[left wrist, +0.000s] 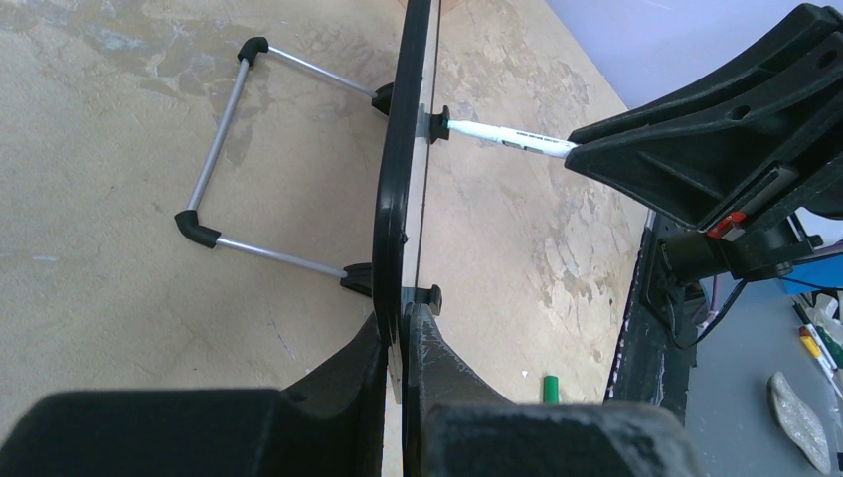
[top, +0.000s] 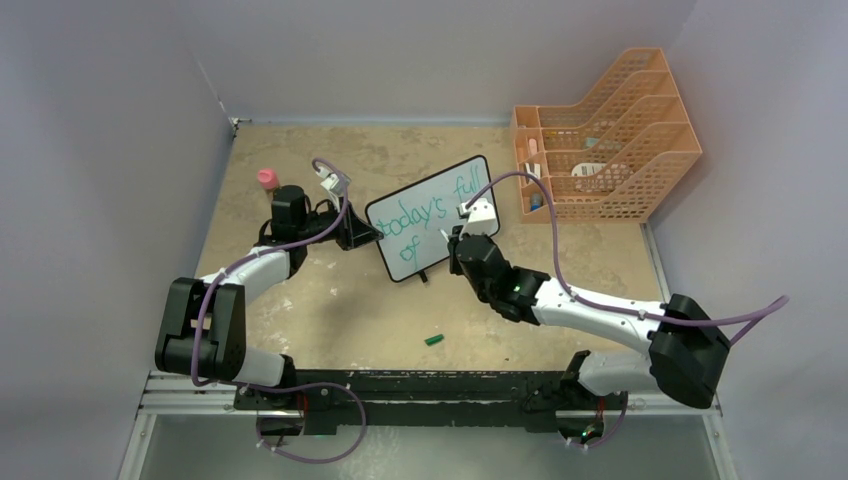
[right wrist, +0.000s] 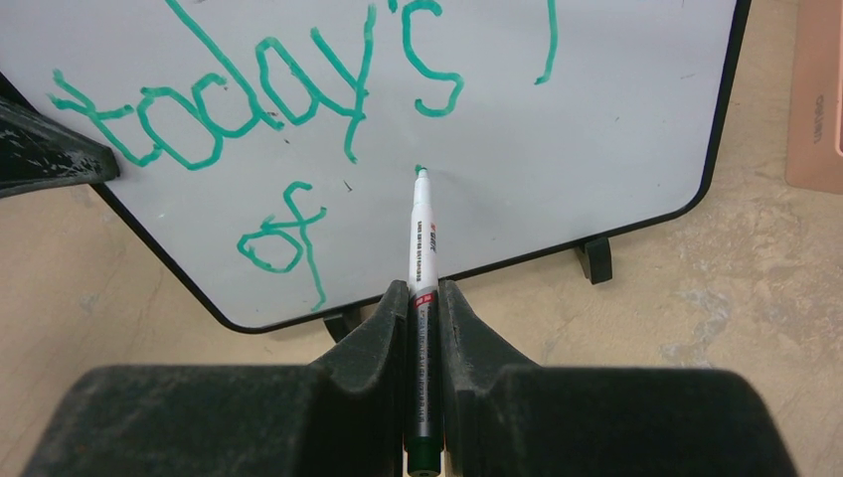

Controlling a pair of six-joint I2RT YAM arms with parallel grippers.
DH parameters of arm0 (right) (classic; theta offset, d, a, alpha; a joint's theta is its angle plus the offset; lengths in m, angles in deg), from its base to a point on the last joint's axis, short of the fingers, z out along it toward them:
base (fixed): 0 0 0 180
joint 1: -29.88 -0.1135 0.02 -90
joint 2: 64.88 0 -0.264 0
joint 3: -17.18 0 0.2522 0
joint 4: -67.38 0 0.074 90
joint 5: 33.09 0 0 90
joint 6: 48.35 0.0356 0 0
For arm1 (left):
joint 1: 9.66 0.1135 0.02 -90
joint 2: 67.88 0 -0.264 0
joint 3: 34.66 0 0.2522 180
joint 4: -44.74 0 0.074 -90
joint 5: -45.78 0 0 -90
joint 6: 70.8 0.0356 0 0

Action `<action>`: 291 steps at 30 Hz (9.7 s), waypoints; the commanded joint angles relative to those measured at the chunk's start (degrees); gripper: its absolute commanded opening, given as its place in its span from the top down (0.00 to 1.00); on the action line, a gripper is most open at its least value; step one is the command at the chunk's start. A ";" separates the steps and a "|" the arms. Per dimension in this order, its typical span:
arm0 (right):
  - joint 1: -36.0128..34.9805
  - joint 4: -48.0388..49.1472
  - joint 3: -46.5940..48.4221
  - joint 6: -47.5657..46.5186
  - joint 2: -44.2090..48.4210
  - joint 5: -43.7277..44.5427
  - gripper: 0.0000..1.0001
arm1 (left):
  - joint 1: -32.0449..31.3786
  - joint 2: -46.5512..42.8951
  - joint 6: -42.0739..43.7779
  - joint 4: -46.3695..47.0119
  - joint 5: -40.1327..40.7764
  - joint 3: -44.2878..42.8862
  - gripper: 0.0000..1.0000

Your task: Write a sentence on the whiteboard

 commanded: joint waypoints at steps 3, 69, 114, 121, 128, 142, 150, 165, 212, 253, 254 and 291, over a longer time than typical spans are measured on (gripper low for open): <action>0.20 -0.85 -0.81 1.45 0.81 0.21 1.00 | -0.25 -0.77 1.59 1.02 -0.48 -1.99 1.00; 0.25 -1.72 -0.80 1.42 -2.20 -1.42 1.00 | -0.25 -0.66 1.59 1.02 -0.55 -2.00 1.00; 0.17 -0.56 3.36 0.77 -4.14 -7.14 1.00 | -0.25 -0.77 1.75 0.84 -0.34 -1.99 1.00; 0.12 -1.34 3.33 0.73 -1.96 -6.56 1.00 | -0.25 -0.90 1.85 0.67 -0.02 -2.08 1.00; 0.20 -3.77 1.96 0.22 2.15 -5.82 1.00 | -0.25 -0.83 2.11 0.41 0.33 -2.17 1.00; 3.00 -0.43 0.55 -0.89 1.82 -4.43 1.00 | -0.25 -0.77 2.14 0.23 0.31 -2.25 1.00; 3.45 0.60 0.67 -1.13 1.14 -4.99 1.00 | -0.25 -0.88 2.11 0.23 0.22 -2.34 1.00; 4.02 0.45 0.95 0.03 -0.39 -3.02 1.00 | -0.25 -0.86 2.11 0.14 0.06 -2.31 1.00; 4.37 -1.04 0.01 1.40 -1.04 -5.47 1.00 | -0.25 -0.86 2.11 0.15 0.03 -2.25 1.00; 4.47 0.72 2.64 0.78 -1.72 -0.59 1.00 | -0.25 -1.35 2.03 0.14 -0.37 -2.17 1.00; 4.44 0.93 2.65 0.59 -1.68 -0.65 1.00 | -0.25 -1.37 2.03 0.14 -0.37 -2.17 1.00; 4.43 2.85 1.40 -3.63 1.18 -7.48 1.00 | -0.25 -1.45 2.20 -0.03 0.14 -2.25 1.00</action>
